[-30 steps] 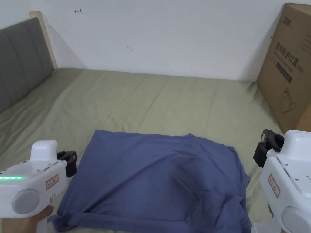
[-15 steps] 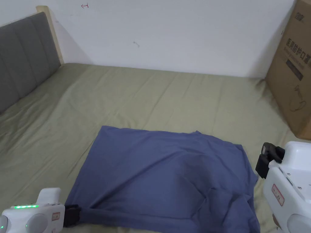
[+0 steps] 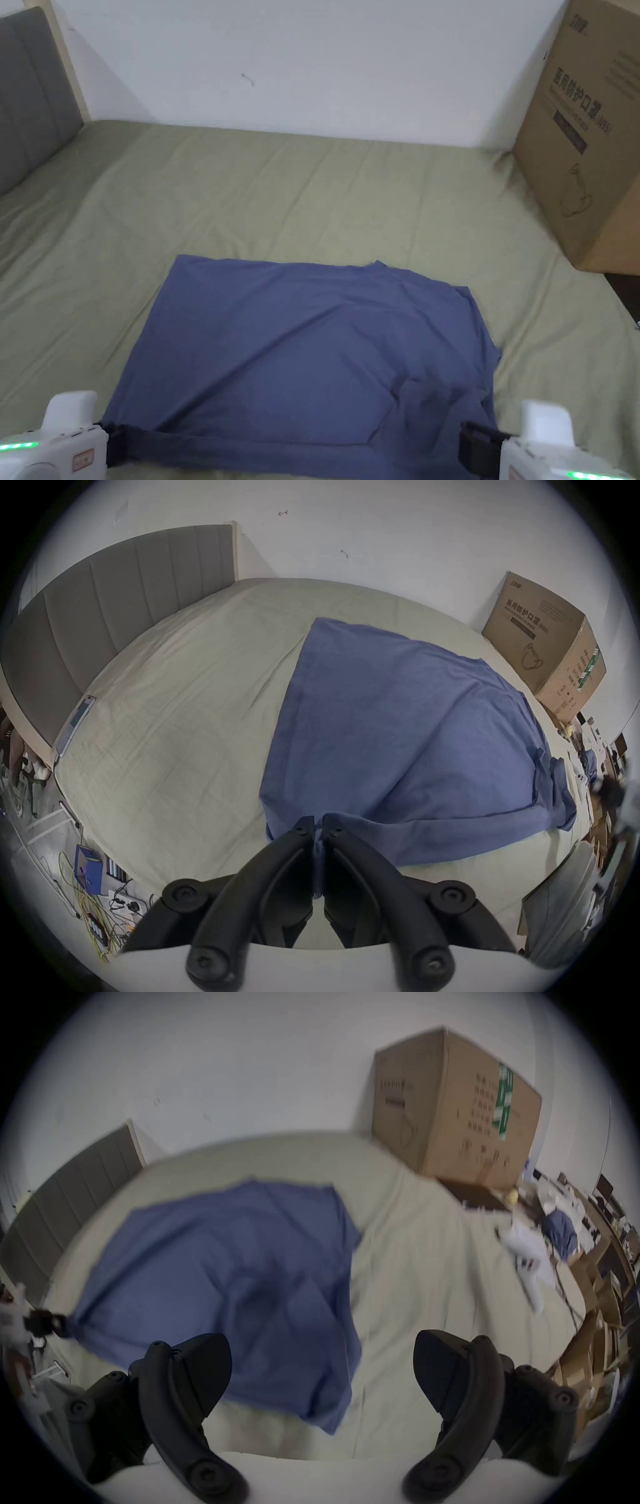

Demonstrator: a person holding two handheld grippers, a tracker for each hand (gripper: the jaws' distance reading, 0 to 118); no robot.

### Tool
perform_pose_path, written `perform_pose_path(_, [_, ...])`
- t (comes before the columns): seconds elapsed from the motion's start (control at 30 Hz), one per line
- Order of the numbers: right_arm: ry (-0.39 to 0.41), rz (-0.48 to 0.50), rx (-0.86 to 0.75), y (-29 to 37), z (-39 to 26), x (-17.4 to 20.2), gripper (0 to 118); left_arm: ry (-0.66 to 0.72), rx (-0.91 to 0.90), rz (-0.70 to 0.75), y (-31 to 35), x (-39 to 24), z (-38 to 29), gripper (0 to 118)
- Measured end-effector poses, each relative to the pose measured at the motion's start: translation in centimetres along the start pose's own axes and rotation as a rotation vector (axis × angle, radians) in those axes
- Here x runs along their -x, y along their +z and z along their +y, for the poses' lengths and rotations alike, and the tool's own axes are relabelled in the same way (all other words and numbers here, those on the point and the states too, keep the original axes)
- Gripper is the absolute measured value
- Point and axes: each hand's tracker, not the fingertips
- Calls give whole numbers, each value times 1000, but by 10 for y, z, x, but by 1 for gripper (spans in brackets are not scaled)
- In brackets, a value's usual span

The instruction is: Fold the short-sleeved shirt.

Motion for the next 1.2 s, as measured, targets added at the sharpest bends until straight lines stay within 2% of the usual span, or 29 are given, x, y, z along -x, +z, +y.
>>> perform_pose_path(0.1, [-29, -18, 107, -28, -24, -3, 107, 8, -10, -9, 3, 1, 3, 3])
perform_pose_path(0.13, [-34, -15, 106, -33, -28, -4, 104, 8, -12, -9, 3, 0, 5, 3])
perform_pose_path(0.17, [-32, -20, 104, -41, -34, -6, 95, 8, -11, -8, 3, 1, 6, 3])
perform_pose_path(0.23, [-50, 9, 92, -40, -34, -9, 38, 9, -8, -4, 3, 2, 6, 3])
perform_pose_path(0.27, [-88, 40, 76, -37, -33, -10, 16, 11, -7, -2, 4, 1, 8, 3])
perform_pose_path(0.3, [-99, 36, 67, -32, -31, -9, 4, 13, -4, -3, 4, 2, 8, 3])
perform_pose_path(0.5, [-121, 70, 8, -15, -9, -19, 4, 49, -25, -2, 4, 7, 25, 3])
perform_pose_path(0.6, [-100, 70, -29, -8, 6, -17, 4, 54, -37, -11, 2, 3, 36, 3])
perform_pose_path(0.73, [-163, 101, -104, -3, 30, -27, 3, 39, -64, -4, -1, -1, 56, 3])
perform_pose_path(0.83, [-151, 99, -156, -5, 57, -28, 3, 51, -92, -7, -7, -3, 83, 3])
perform_pose_path(1.03, [-139, 85, -176, -44, 108, -24, 3, 69, -131, -12, -37, -15, 138, 3])
perform_pose_path(1.2, [-105, 31, -90, -103, 130, -14, 3, 15, -44, 34, -90, -35, 166, 3])
